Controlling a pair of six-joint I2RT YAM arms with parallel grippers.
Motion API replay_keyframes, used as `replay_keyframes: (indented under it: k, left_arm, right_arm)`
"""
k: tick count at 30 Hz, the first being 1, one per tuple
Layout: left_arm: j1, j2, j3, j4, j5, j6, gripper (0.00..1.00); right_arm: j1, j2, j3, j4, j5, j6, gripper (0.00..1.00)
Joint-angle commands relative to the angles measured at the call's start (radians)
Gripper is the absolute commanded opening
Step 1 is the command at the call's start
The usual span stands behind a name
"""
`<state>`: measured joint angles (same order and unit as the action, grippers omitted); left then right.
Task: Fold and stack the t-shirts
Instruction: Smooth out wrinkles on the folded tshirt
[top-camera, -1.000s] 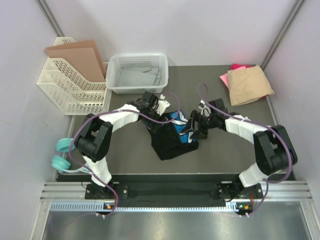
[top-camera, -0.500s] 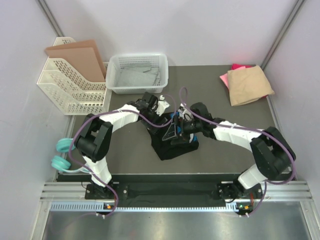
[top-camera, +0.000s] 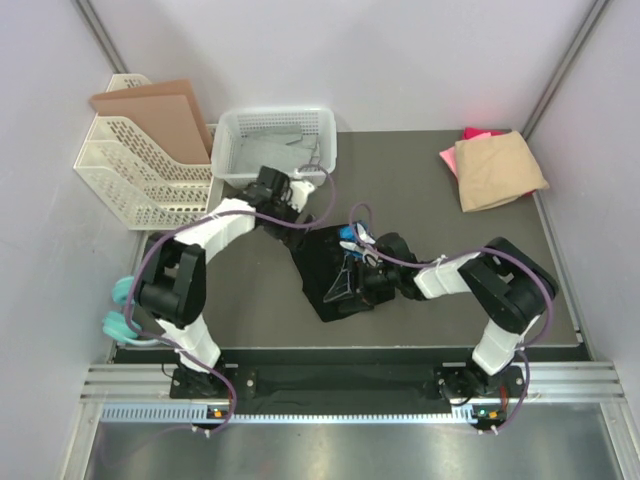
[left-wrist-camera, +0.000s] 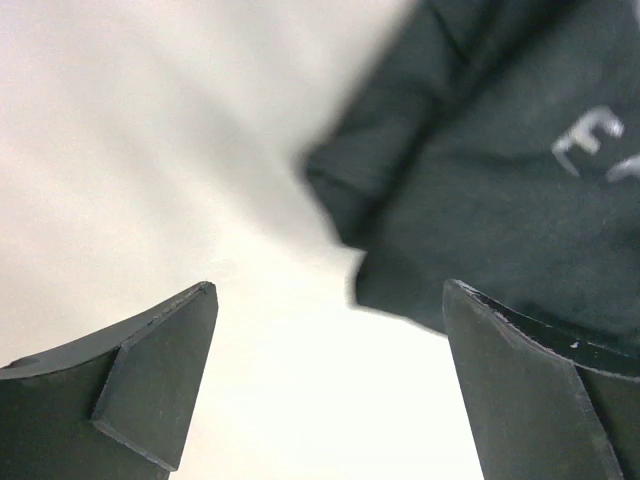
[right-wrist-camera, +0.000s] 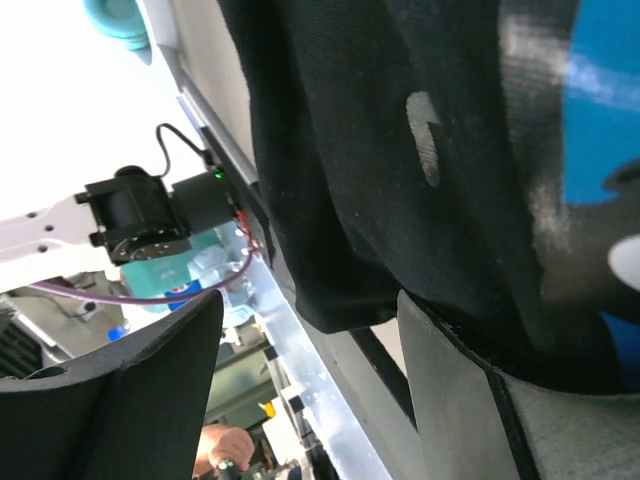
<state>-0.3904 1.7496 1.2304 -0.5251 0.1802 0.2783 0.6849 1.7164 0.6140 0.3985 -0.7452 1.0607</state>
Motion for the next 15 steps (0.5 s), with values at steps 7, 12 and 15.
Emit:
replay_keyframes:
  k: [7,12,15]
  left_arm:
    - [0.151,-0.264,0.136,-0.107,0.091,0.018,0.99]
    - [0.185,-0.343,0.176,-0.182,0.099,0.039,0.99]
    - [0.203,-0.387,0.188,-0.232,0.1,0.048,0.99]
  right_arm:
    - [0.022,0.005,-0.025,0.199,-0.048,0.089,0.68]
    - [0.018,-0.159,0.224,-0.213,-0.04,-0.077,0.75]
    - [-0.01,-0.176,0.375,-0.353,-0.058,-0.149,0.77]
